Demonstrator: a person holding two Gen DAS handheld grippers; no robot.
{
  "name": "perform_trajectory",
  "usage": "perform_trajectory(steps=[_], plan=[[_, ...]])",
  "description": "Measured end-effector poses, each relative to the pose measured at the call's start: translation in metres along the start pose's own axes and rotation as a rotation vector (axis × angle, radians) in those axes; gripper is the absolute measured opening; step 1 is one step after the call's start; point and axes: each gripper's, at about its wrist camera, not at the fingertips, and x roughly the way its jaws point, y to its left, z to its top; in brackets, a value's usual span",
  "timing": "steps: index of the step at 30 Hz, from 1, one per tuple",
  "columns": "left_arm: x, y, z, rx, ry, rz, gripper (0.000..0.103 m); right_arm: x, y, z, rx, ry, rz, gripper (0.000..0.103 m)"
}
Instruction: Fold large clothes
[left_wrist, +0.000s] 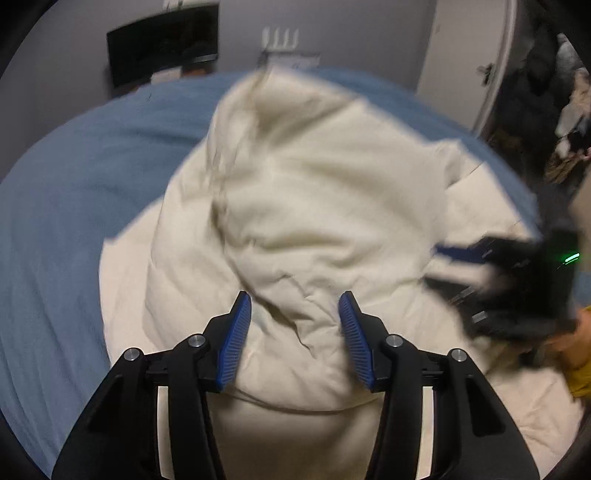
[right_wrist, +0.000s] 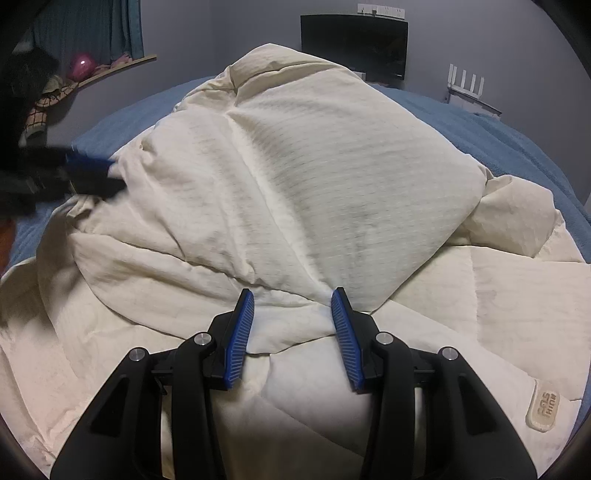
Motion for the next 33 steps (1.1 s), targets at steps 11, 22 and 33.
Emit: perform_trajectory(steps=[11,22,33], plan=[[0.005,0.004,-0.012,-0.054,-0.029,0.006,0.051,-0.025,0.010,0.003,0.042,-0.001,-0.034,0.051],[-0.075,-0.040,-0.021,-0.061,-0.171,0.056,0.082,-0.138,0.008,-0.025,0.177,-0.091,-0.089,0.073],[-0.188,-0.100,-0.034,-0.001,-0.225,0.162,0.092,-0.319,0.003,-0.048,0.191,-0.265,-0.184,0.093]])
